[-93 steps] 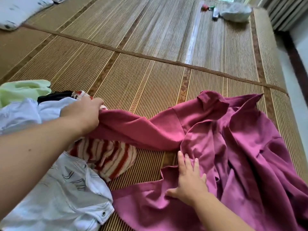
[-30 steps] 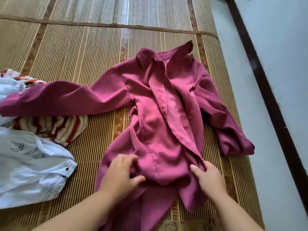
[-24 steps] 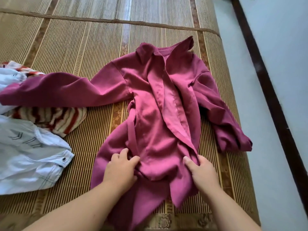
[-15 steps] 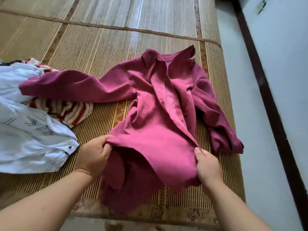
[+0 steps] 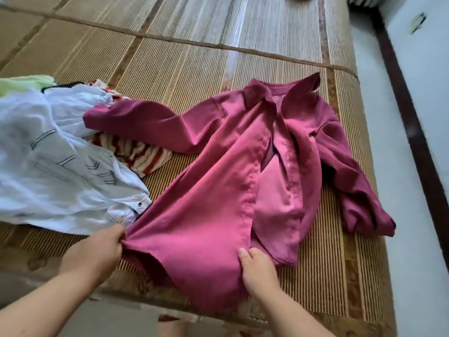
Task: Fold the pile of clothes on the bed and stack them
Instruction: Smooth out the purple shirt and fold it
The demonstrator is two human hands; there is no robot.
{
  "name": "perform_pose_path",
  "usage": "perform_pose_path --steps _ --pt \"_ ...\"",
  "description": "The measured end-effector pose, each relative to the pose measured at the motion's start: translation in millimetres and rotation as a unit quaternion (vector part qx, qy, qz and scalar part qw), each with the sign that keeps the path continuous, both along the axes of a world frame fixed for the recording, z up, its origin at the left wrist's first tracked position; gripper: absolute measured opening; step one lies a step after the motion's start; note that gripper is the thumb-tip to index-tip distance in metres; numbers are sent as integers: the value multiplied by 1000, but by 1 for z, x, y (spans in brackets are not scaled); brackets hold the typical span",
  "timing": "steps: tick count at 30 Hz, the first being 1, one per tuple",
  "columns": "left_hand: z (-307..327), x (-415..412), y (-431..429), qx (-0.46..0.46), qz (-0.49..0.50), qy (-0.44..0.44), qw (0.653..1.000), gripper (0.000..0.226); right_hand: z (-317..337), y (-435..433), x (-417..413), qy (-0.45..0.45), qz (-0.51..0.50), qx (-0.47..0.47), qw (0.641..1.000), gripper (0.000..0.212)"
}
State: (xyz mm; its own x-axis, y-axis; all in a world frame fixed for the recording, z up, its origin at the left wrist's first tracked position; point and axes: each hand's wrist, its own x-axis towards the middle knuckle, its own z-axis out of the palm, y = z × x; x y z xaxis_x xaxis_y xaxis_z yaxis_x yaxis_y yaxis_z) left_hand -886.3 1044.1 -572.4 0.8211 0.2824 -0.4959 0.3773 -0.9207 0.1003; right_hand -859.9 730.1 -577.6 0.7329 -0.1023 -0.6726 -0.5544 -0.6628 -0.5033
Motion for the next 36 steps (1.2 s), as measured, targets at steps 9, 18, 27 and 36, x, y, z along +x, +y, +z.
perform_pose_path --steps 9,18,27,36 --pt "-34 10 -22 120 -206 14 971 29 -15 19 -22 21 -85 128 988 37" --pt "-31 13 17 42 -178 65 981 26 -6 -13 -14 -65 -96 -146 982 63" --pt "-20 17 -131 -198 -254 -37 946 32 -11 -61 27 -39 -197 -185 962 19" --pt "2 60 -241 -256 -305 -117 910 100 61 -95 -12 -312 -266 -178 894 10"
